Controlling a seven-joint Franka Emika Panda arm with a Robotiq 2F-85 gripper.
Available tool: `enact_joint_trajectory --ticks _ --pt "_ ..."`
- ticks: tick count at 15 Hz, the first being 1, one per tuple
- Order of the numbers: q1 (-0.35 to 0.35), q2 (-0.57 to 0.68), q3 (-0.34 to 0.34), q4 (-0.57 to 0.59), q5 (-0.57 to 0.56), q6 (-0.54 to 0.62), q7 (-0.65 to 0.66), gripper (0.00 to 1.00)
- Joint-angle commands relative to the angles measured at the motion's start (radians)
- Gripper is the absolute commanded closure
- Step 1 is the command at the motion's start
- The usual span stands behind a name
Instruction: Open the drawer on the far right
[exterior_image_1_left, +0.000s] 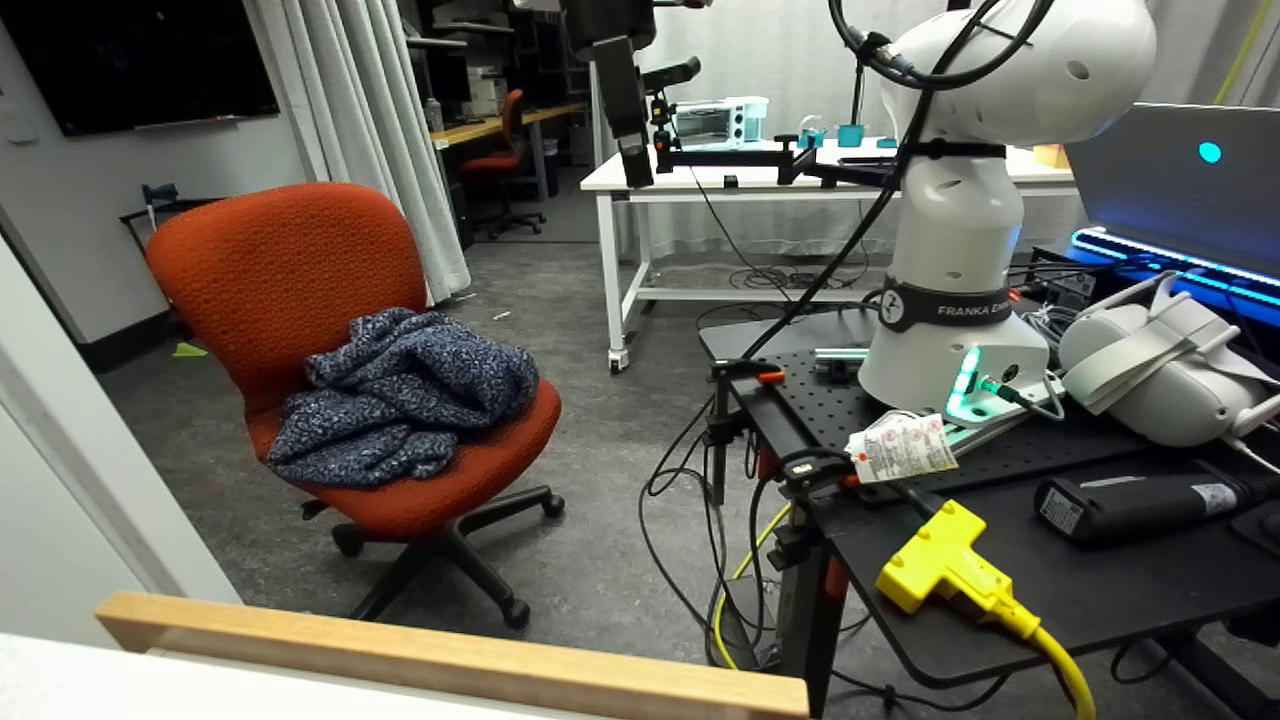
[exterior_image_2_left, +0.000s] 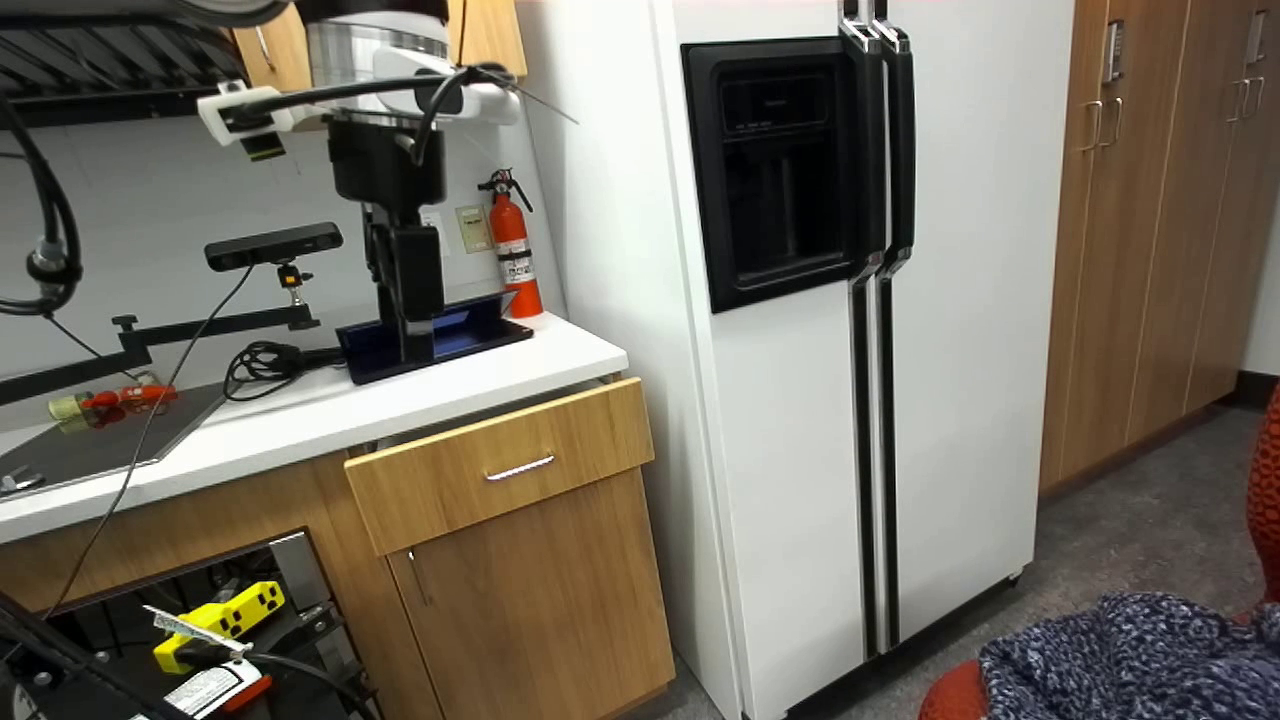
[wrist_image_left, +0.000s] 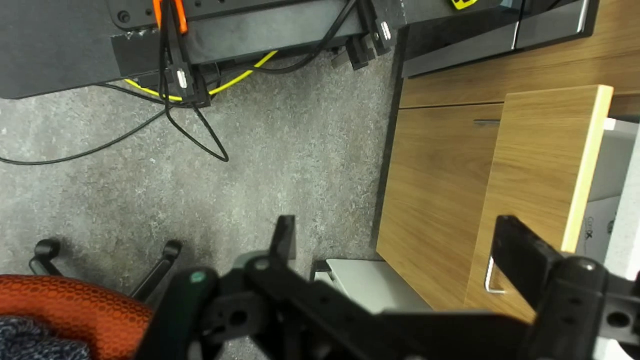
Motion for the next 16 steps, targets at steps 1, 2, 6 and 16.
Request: enact_joint_trajectory --ticks 1,2,6,16 --pt "-0.012 0.001 0.011 0.001 0.006 -0.002 -0.006 0.0" --pt "-0.012 0.002 0.011 0.001 0.006 -0.002 -0.006 0.0" --pt "-0.012 0.002 0.011 0.001 0.006 -0.002 -0.006 0.0" --pt "0.044 0.341 0.099 0.434 -0.03 -0.007 0.012 0.0"
